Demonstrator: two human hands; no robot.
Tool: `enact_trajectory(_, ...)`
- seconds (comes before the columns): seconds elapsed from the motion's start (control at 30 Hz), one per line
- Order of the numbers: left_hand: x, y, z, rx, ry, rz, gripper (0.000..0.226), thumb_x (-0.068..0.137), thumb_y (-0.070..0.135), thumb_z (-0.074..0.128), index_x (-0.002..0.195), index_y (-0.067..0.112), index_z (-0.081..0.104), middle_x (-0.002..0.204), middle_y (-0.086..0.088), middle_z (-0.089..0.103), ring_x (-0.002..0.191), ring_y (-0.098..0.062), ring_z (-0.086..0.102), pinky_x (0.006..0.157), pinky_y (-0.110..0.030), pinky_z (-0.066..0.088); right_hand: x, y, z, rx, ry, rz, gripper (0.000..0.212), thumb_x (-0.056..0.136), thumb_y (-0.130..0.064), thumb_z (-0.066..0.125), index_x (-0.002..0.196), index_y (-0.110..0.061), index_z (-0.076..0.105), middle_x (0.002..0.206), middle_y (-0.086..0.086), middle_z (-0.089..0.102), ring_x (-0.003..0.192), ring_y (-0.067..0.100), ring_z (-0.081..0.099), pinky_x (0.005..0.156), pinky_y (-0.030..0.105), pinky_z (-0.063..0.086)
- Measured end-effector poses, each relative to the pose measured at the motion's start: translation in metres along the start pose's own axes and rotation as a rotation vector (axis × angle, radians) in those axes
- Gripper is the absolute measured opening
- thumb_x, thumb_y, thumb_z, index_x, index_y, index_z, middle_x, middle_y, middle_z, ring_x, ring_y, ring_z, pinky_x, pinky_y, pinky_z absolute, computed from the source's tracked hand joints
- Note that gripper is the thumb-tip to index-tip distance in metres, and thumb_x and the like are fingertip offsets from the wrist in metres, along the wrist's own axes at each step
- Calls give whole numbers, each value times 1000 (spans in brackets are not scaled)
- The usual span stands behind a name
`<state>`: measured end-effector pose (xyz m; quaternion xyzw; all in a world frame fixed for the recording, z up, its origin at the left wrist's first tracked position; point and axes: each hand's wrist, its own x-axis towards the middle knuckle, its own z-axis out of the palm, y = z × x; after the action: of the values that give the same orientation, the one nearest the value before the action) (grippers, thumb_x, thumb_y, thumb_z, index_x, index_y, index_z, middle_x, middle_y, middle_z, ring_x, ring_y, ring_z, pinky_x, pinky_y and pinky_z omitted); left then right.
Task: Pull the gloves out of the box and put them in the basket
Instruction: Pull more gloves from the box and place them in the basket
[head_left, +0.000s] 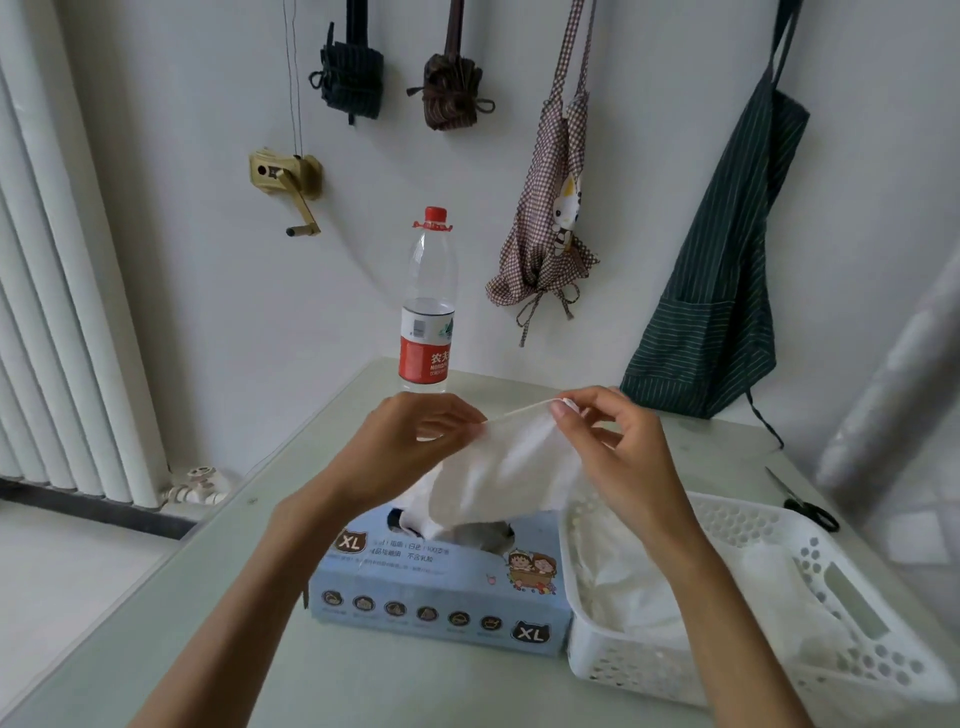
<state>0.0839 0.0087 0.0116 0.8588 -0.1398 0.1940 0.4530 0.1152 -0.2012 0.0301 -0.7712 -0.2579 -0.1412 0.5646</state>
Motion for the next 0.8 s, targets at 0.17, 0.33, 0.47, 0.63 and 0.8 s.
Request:
enact_trajectory(0.17, 17, 28, 18, -66, -29, 3, 12, 95, 20, 51, 96, 21, 63, 92, 16, 65, 86, 4, 62, 80, -12, 49, 4, -16, -36, 27, 37, -16, 10, 94, -25, 57, 89, -23, 65, 86, -9, 67, 87, 6, 62, 79, 20, 48)
enact_trajectory(0.33, 35, 56, 56, -201, 11, -1, 17, 99, 20, 44, 99, 9, 57, 80, 3, 62, 69, -9, 53, 63, -21, 44, 7, -13, -68, -63, 237, -51, 10, 93, -19, 58, 86, -22, 64, 84, 9, 69, 76, 17, 62, 66, 15, 46)
enact_trajectory(0.47, 51, 83, 84, -210, 6, 55, 13, 96, 25, 52, 92, 17, 62, 68, -4, 59, 56, -12, 44, 51, -22, 35, 11, -19, -105, -132, 374, -140, 17, 95, -16, 55, 83, -28, 61, 76, -5, 66, 68, 13, 57, 62, 16, 43)
enact_trajectory(0.63, 63, 101, 94, -314, -69, 86, 15, 87, 24, 65, 85, 11, 73, 64, -4, 60, 50, -7, 46, 45, -16, 37, 13, -18, -145, -426, 376, -201, 13, 95, -27, 54, 94, -22, 65, 71, -8, 66, 63, 12, 57, 60, 28, 44)
enact_trajectory(0.8, 68, 89, 95, -275, -181, 31, 10, 90, 12, 60, 95, 9, 68, 91, -10, 70, 78, -5, 64, 71, -18, 52, 8, -12, -168, -678, 238, -201, 19, 93, -37, 56, 97, -22, 67, 63, -3, 63, 49, 12, 49, 51, 29, 38)
